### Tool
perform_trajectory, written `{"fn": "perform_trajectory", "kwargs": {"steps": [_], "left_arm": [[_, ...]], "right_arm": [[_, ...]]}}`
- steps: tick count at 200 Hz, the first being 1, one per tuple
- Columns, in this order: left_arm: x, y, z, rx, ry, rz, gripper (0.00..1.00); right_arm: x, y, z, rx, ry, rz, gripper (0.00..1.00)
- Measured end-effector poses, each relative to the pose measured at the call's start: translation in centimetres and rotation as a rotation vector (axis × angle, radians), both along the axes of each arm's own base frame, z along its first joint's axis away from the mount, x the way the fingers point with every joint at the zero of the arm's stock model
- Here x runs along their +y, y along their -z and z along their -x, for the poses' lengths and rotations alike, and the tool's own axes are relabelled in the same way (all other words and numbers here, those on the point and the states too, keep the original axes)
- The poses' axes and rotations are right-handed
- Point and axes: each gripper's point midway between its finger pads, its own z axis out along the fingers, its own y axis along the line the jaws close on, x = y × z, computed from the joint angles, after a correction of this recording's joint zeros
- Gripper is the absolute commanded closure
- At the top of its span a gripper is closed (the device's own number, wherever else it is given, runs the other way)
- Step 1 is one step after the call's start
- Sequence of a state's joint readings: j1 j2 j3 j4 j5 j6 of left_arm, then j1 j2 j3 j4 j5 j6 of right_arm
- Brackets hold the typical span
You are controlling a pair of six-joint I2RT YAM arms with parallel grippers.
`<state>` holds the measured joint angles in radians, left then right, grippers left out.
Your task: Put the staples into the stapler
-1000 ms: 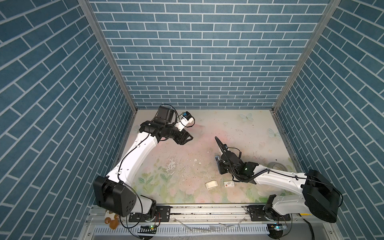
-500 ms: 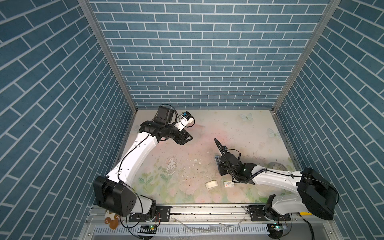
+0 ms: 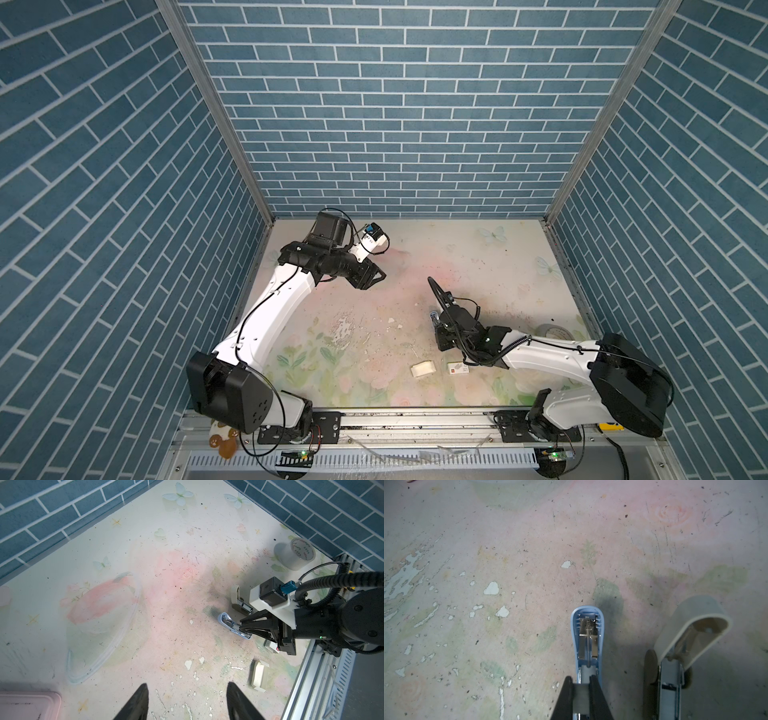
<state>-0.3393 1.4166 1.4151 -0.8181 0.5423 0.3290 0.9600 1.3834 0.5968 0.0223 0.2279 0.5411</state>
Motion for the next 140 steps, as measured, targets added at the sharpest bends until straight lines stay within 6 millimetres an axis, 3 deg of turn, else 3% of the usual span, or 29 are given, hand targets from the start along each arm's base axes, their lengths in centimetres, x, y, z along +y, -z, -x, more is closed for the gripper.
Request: {"fn": "perform_trajectory", "kwargs": {"steps": [140], "left_arm": [[0.0, 0.0, 0.0, 0.000, -0.001, 0.000, 0.38]], "right_arm": [[-0.3, 1.6, 0.3, 0.024, -0.005, 0.022, 0.96]]}}
